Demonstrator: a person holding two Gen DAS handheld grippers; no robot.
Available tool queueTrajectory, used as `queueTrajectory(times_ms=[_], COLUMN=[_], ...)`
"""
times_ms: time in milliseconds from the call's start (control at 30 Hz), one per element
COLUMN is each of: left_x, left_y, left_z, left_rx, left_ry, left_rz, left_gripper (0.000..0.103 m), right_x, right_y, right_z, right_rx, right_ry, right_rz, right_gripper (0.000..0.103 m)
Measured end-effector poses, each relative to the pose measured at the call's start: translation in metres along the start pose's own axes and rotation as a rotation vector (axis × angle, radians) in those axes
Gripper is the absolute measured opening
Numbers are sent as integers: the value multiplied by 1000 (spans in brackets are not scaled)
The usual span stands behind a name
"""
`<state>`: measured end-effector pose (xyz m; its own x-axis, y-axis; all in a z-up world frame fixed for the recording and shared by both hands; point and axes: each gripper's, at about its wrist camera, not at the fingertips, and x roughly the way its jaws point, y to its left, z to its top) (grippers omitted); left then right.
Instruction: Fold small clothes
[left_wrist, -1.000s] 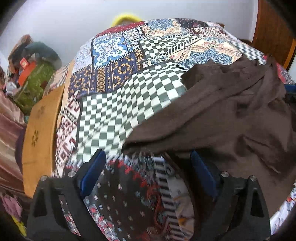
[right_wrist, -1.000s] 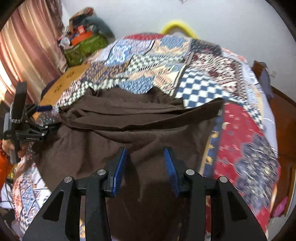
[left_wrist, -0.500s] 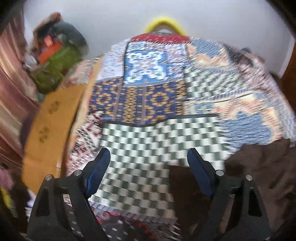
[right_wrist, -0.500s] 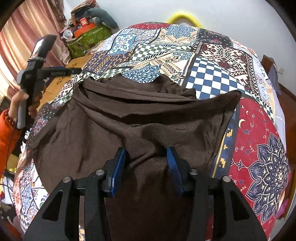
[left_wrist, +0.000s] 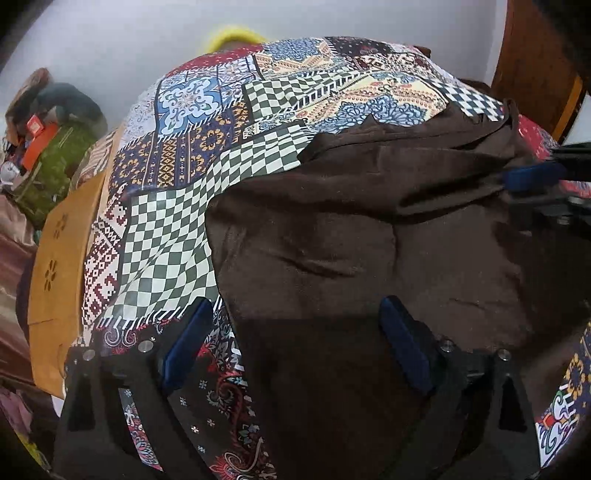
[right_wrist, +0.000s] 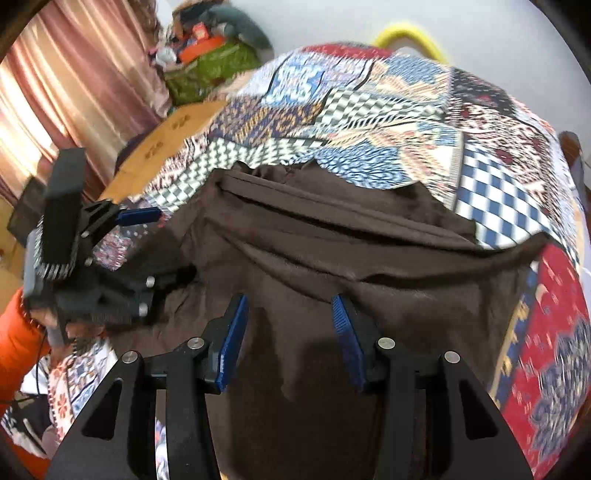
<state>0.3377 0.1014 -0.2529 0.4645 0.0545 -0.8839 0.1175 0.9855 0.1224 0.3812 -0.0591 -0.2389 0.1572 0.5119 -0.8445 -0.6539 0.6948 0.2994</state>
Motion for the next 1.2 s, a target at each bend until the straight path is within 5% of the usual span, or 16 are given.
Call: queueTrajectory(times_ms=[133, 233, 300, 467, 667, 867, 1000, 1200], left_x=[5, 8, 7, -9, 4, 28, 42, 5], left_y=[9, 16, 21, 36, 33, 45, 82, 85], left_z=[1, 1, 1, 15, 55, 81, 76, 46], left_rx=[-34, -60, -79, -105, -142, -146, -146, -209], left_ry=[25, 39, 47, -14, 1, -24, 45, 21], left_rz=[-46, -83, -94, -75, -188, 24, 279, 47], left_gripper=[93, 93, 92, 92, 92, 92, 92, 92], right_x=[18, 14, 0, -43, -32, -24, -43, -66], right_y=[-15, -42, -56, -64, -60, -73, -81, -70], right_z=[35, 58, 62, 39, -1, -30, -42, -53], right_rx=[13, 93, 145, 168, 88, 90, 95, 76], right_ry=[6, -67, -129, -225, -132, -93, -121, -187], right_rz=[-45, -207, -213, -159, -172, -201, -245, -230], right_gripper=[44, 44, 44, 47, 54, 54, 54, 54])
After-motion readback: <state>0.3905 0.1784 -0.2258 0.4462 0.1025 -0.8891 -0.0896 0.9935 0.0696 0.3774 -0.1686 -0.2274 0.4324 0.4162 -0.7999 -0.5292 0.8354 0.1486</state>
